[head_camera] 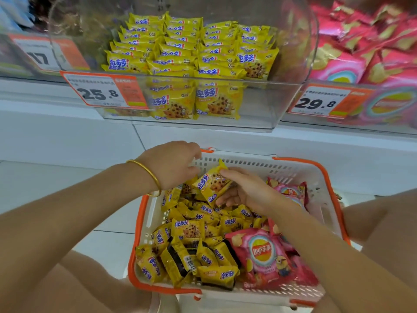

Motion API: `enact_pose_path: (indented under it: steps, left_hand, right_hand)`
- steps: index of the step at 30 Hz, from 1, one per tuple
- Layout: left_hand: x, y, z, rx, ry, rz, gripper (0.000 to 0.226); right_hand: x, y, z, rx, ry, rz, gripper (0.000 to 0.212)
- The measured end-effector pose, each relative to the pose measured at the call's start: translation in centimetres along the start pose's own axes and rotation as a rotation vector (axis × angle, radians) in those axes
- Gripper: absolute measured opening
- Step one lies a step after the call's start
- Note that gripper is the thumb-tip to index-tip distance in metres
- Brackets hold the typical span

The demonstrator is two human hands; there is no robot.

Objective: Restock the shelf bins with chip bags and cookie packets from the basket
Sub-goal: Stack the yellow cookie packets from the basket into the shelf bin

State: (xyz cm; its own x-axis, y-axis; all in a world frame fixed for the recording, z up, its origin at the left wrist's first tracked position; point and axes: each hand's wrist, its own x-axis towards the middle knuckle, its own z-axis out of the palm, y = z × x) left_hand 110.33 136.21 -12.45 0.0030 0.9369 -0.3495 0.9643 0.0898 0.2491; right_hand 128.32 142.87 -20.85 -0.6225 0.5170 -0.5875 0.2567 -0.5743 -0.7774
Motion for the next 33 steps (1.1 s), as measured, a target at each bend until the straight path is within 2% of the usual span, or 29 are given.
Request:
enact_pose_path:
  steps: [3, 8, 10, 12, 15, 19, 22, 24, 25, 26, 28, 33]
  left_hand:
    - [0.4, 1.2, -0.1, -0.216, -0.089, -0.013, 0.047]
    - [0.9, 2.7, -0.2, -0.290, -0.053, 0.052, 0.048]
    - [1.0, 3.0, -0.7, -0.319, -0.042, 0.081, 0.043]
    - [0.9, 3.2, -1.5, -0.325, -0.041, 0.120, 0.038]
    - [0.5, 3.5, -3.3, -0.350, 0.010, 0.188, 0.033]
    - [-0.2, 3.7, -6.9, -0.427, 0.266, 0.308, 0.029]
    - [-0.2, 3.4, -9.2, -0.642, 0.611, 0.392, 0.039]
    - [0.1, 2.8, -10.0, -0.694, 0.839, 0.342, 0.034]
    - [0.4, 2.3, -10.2, -0.669, 0.901, 0.287, 0.030]
    - [0.6, 1.9, -10.2, -0.629, 0.911, 0.231, 0.028]
    - [1.2, 1.0, -9.9, -0.566, 0.815, 0.149, 0.030]
    - [1.8, 1.3, -9.2, -0.547, 0.621, 0.128, 0.052]
  right_hand:
    - [-1.9, -1.4, -0.3, 0.086, -0.066, -0.050, 0.026]
    - [-3.5, -2.1, -0.3, 0.097, -0.042, -0.164, 0.036]
    - [-4.0, -2.4, -0.6, -0.037, 0.039, -0.215, 0.046]
    - [-4.6, -3.4, -1.0, -0.193, 0.097, -0.323, 0.041]
    - [-5.8, -6.4, -1.0, -0.379, 0.022, -0.468, 0.041]
    - [-8.2, -11.3, -0.2, -0.666, 0.018, -0.555, 0.035]
    - [-9.4, -15.3, 0.6, -0.733, 0.223, -0.785, 0.033]
    - [-9.1, -17.6, 0.7, -0.726, 0.370, -0.951, 0.030]
    - [-8.6, -18.4, 0.8, -0.700, 0.410, -0.991, 0.028]
    - [-7.9, -18.9, 0.8, -0.674, 0.440, -1.000, 0.027]
    - [-6.2, -19.3, 0.8, -0.650, 0.454, -0.955, 0.030]
    - [-4.4, -18.8, 0.8, -0.750, 0.362, -0.770, 0.029]
